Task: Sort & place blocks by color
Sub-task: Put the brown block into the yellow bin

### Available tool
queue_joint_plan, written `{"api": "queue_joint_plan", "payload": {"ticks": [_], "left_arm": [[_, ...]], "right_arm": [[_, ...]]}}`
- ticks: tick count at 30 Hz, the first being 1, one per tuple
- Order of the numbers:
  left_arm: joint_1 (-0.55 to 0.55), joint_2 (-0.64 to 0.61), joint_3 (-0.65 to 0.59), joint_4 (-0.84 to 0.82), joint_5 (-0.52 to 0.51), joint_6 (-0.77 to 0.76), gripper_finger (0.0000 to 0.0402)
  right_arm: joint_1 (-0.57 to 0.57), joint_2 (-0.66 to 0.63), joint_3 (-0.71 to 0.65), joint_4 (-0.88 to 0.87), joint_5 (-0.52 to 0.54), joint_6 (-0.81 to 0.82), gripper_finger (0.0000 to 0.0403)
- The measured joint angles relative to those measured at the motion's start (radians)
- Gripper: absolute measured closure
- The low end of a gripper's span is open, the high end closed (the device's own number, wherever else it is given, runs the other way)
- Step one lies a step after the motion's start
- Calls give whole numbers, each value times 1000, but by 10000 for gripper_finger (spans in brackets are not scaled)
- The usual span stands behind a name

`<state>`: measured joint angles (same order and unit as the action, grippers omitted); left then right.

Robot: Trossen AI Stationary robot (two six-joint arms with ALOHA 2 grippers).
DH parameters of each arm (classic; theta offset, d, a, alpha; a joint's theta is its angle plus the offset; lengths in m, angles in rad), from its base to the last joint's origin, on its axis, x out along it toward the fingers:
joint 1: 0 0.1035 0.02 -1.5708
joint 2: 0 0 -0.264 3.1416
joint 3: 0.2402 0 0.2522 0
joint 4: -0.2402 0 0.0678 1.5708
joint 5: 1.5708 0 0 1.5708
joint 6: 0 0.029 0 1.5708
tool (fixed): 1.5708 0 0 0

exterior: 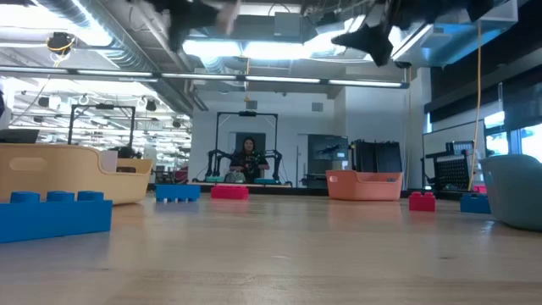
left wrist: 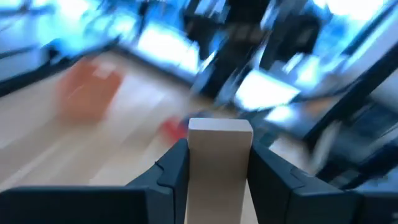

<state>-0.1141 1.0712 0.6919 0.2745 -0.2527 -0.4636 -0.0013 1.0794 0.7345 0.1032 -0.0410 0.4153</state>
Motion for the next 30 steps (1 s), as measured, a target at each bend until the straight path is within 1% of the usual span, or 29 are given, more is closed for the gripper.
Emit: {"api": "queue_joint_plan", "payload": {"ticks": [1,2,4,5,24,25,27,30], "left_arm": [[22,10,-46,132,37,-1,286],[41,12,-90,229,61,-6,286],[63,11,-141,365,87,-20,286],[66,8,-152,395,89,-20,286],[49,10,-152,337,91,-23,286],[46,10,-148,325,100,-21,286],[36,8,-104,200,147,-19,286],[0,4,24,-199,220,-8,286]], "right_arm": [[0,0,0,16,-13,1,57],[2,0,0,29,-14,1,57],[6,0,0,49,-13,1,57],[6,0,0,52,-13,1,57],[6,0,0,49,-13,2,57],[6,0,0,49,-13,1,57],[6,0,0,49,-10,1,57],[6,0,0,49,6,0,57]]}}
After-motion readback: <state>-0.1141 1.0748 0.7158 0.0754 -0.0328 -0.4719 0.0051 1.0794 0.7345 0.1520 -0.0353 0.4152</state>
